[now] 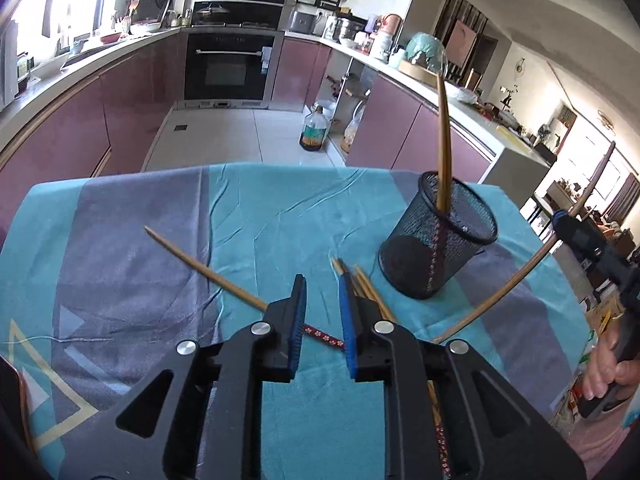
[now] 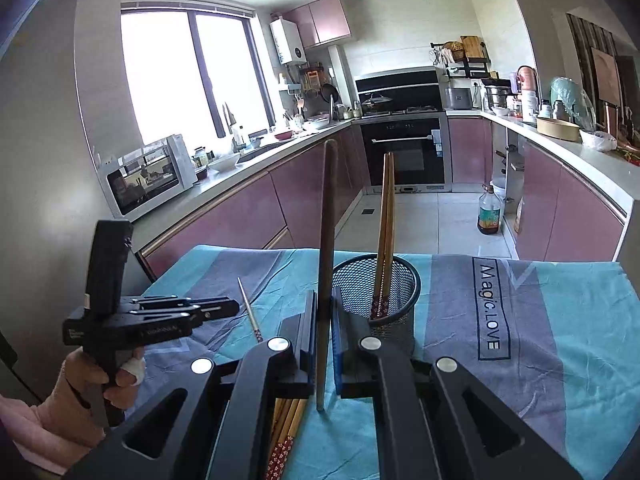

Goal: Organize utensils
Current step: 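Return the left gripper to the pile and grasp a chopstick while the right gripper keeps holding its chopstick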

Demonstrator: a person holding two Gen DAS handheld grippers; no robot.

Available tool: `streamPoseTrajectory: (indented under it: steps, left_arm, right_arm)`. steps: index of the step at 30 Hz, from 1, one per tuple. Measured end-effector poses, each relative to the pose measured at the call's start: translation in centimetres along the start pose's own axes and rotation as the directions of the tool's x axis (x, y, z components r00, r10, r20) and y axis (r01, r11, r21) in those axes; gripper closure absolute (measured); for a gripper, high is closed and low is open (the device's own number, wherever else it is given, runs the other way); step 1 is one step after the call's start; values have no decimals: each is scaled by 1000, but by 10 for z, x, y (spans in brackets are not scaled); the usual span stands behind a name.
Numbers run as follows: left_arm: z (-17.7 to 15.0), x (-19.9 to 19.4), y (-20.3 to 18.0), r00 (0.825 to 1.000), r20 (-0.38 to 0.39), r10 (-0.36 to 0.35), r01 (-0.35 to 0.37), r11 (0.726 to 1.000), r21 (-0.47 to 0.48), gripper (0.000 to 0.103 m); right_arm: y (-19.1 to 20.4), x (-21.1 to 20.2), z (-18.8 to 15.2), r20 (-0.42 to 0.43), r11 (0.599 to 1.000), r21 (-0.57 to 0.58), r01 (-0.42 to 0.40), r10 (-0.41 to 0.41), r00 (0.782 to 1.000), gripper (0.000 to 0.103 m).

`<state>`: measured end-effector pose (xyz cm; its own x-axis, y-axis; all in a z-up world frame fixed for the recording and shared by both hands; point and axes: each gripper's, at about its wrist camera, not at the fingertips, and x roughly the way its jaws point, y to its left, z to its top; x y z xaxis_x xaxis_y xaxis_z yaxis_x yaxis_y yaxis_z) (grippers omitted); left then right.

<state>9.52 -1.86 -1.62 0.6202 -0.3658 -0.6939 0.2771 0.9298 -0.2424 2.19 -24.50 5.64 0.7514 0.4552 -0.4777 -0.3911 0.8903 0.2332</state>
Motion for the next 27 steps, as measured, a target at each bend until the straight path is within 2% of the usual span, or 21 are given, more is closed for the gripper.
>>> streamPoseTrajectory:
  steps: [4,7,10,12,14,16,19,24,27]
  left_arm:
    - [-5,27,1,999,-50,15,-14,1000,10,87]
    - [-2,26,-4,999,-34,-10,11,1000,27,87]
    - [0,24,-13,1000,-22,-3,5,999,47,82]
    - [-2,27,-16,999,-36,14,-12,998,58,81]
    - [-8,32,-13,997,-55,62,-58,996,62,77]
    - [-10,38,-5,993,-78,84,-81,996,38,76]
    - [-10,41,1,993,-65,94,-92,995,35,76]
    - [-8,50,-16,997,-46,57,-50,990,135,73]
    - [-11,64,-24,994,-107,5,14,986,168,73]
  right_arm:
    - [0,0,-1,1,1000,0,3,-3,1000,98]
    - [-2,-1,0,4,1000,0,9,-9,1000,98]
    - [-5,-3,1,11,1000,5,13,-13,1000,98]
    - [-6,-4,1,13,1000,7,12,-12,1000,98]
    - [-7,-4,1,11,1000,6,11,-11,1000,98]
    - [-8,-5,1,11,1000,6,9,-9,1000,98]
    - [-8,-4,0,8,1000,12,5,-5,1000,98]
    - [-9,-3,0,7,1000,15,-1,1,1000,98]
    - [-9,-2,0,5,1000,13,-5,5,1000,98]
